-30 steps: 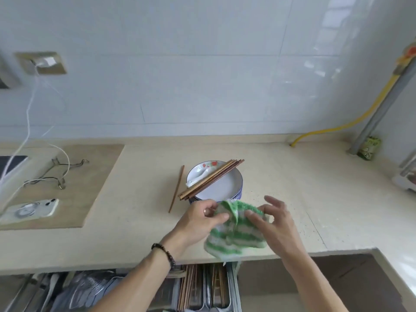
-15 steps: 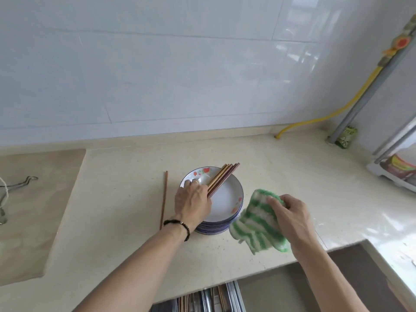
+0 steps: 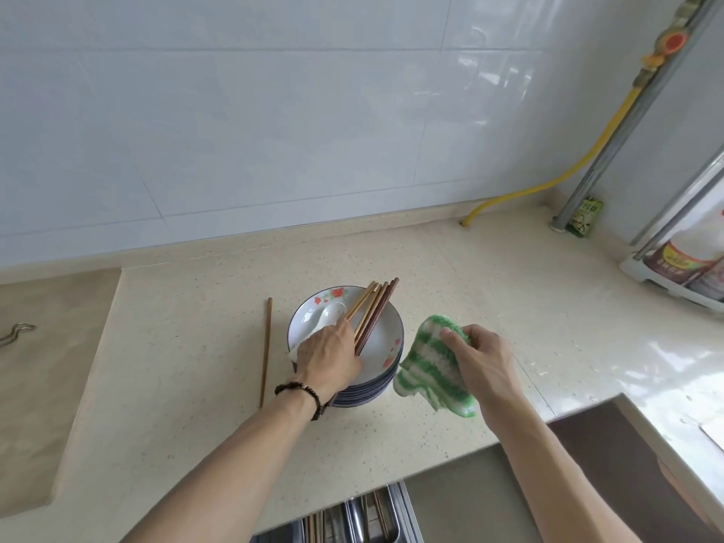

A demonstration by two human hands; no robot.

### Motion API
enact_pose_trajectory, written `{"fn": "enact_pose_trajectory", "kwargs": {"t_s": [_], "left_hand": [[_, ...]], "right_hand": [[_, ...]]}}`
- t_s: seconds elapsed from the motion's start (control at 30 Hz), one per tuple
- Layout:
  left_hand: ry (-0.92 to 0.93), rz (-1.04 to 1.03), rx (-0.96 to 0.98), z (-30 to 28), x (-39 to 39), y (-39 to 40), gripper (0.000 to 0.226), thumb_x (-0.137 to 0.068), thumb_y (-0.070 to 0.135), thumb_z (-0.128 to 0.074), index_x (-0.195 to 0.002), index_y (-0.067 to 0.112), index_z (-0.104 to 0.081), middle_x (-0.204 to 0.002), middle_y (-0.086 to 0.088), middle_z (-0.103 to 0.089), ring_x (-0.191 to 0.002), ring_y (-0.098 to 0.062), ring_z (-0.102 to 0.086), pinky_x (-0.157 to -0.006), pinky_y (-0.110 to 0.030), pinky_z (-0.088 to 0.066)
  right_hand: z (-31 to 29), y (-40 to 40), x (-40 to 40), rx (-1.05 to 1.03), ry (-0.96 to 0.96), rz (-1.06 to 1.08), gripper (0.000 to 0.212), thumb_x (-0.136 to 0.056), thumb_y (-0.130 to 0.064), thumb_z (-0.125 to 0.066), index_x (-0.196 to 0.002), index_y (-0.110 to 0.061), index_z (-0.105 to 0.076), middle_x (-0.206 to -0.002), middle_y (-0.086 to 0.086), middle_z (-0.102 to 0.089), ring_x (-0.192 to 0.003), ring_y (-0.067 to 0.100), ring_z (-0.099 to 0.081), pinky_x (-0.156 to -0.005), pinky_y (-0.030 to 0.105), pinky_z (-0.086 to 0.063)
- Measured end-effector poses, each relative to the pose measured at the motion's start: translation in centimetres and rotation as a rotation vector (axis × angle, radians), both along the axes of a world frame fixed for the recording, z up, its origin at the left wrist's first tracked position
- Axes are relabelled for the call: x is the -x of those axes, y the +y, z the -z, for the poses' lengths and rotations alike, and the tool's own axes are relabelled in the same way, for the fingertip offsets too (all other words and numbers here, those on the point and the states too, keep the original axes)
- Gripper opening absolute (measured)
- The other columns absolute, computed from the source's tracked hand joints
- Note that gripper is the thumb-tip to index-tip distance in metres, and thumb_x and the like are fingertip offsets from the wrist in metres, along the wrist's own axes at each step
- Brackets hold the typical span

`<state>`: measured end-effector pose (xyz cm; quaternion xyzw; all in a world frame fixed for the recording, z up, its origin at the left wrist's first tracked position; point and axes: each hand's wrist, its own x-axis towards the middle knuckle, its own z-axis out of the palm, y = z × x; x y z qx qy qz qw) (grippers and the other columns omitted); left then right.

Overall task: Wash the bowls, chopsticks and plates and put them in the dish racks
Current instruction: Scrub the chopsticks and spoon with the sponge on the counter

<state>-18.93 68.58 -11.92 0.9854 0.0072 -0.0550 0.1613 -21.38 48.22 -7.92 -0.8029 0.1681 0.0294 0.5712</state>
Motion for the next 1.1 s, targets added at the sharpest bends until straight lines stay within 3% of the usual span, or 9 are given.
{"fn": "enact_pose_trajectory", "kwargs": {"t_s": [0.1, 0.3, 0.4, 0.57, 0.67, 0.73, 0.8, 0.93, 1.1], "left_hand": [[0.017, 0.001, 0.014, 0.0, 0.2, -0.2, 0.007, -0.096, 0.018, -0.057, -0.1, 0.011, -0.056, -0.1, -0.007, -0.067, -0.092, -0.028, -0.066, -0.068, -0.033, -0.046], [-0.003, -0.09, 0.109, -0.2, 0.0, -0.2, 0.018, -0.102, 0.025, -0.051, -0.101, 0.01, -0.06, -0.099, -0.008, -0.065, -0.088, -0.025, -0.059, -0.069, -0.032, -0.041], [0.012, -0.15, 0.2, -0.5, -0.1, 0.0, 0.016, -0.102, 0.023, -0.051, -0.094, 0.011, -0.058, -0.086, -0.004, -0.063, -0.078, -0.022, -0.055, -0.064, -0.028, -0.039], [0.139, -0.321, 0.738, -2.0, 0.1, 0.7, 0.02, -0.1, 0.019, -0.059, -0.09, 0.007, -0.071, -0.079, -0.001, -0.071, -0.066, -0.011, -0.065, -0.062, -0.023, -0.049], [0.234, -0.353, 1.095, -3.1, 0.7, 0.8, 0.014, -0.1, 0.01, -0.058, -0.097, 0.002, -0.069, -0.081, -0.01, -0.07, -0.064, -0.015, -0.068, -0.059, -0.024, -0.053], [0.275, -0.337, 1.26, -3.9, 0.9, 0.6, 0.012, -0.1, 0.007, -0.057, -0.1, 0.003, -0.068, -0.079, -0.01, -0.069, -0.06, -0.017, -0.067, -0.052, -0.022, -0.049], [0.268, -0.32, 1.287, -4.5, 1.0, 0.1, 0.011, -0.1, 0.006, -0.057, -0.101, 0.004, -0.068, -0.075, -0.007, -0.069, -0.054, -0.014, -0.062, -0.047, -0.02, -0.044], [0.164, -0.325, 1.074, -4.5, 0.8, 0.1, 0.013, -0.103, 0.01, -0.053, -0.096, 0.01, -0.064, -0.072, -0.004, -0.061, -0.047, -0.011, -0.047, -0.045, -0.018, -0.036], [0.209, -0.288, 1.33, -5.0, 1.0, -0.2, 0.017, -0.106, 0.014, -0.045, -0.097, 0.009, -0.059, -0.067, -0.002, -0.051, -0.041, -0.007, -0.037, -0.038, -0.016, -0.029]], "right_hand": [[0.0, -0.5, 0.1, 0.013, -0.001, -0.013, 0.027, -0.095, -0.031, -0.065, -0.086, -0.006, -0.064, -0.08, 0.013, -0.066, -0.066, 0.021, -0.063, -0.055, 0.029, -0.05], [0.1, -1.5, 0.3, 0.002, -0.002, -0.009, 0.03, -0.095, -0.032, -0.065, -0.088, -0.003, -0.065, -0.077, 0.01, -0.064, -0.062, 0.019, -0.061, -0.054, 0.028, -0.047], [0.1, -1.7, 0.3, -0.017, 0.002, -0.011, 0.03, -0.095, -0.031, -0.065, -0.089, -0.002, -0.065, -0.076, 0.01, -0.063, -0.061, 0.018, -0.06, -0.052, 0.027, -0.046], [-0.4, -1.4, -0.1, -0.154, -0.023, 0.044, 0.022, -0.097, -0.029, -0.064, -0.088, -0.008, -0.063, -0.082, 0.013, -0.069, -0.067, 0.024, -0.069, -0.059, 0.036, -0.058], [-1.3, -0.7, -0.4, -0.269, -0.076, 0.104, 0.019, -0.097, -0.028, -0.064, -0.094, -0.01, -0.061, -0.092, 0.017, -0.071, -0.078, 0.033, -0.073, -0.072, 0.053, -0.062], [-2.3, 0.1, -0.7, -0.361, -0.119, 0.119, 0.016, -0.098, -0.028, -0.062, -0.094, -0.013, -0.059, -0.097, 0.018, -0.072, -0.083, 0.036, -0.073, -0.074, 0.056, -0.061], [-3.3, 1.1, -0.8, -0.426, -0.14, 0.123, 0.013, -0.1, -0.027, -0.059, -0.097, -0.014, -0.059, -0.1, 0.016, -0.072, -0.087, 0.034, -0.073, -0.075, 0.048, -0.061], [-4.4, 2.7, -0.8, -0.547, -0.114, 0.127, 0.015, -0.101, -0.025, -0.057, -0.109, -0.011, -0.059, -0.102, 0.014, -0.071, -0.092, 0.03, -0.071, -0.079, 0.043, -0.06], [-4.3, 3.6, -0.9, -0.634, -0.067, 0.122, 0.016, -0.098, -0.02, -0.061, -0.107, -0.007, -0.06, -0.102, 0.015, -0.07, -0.091, 0.031, -0.07, -0.084, 0.049, -0.059]]}}
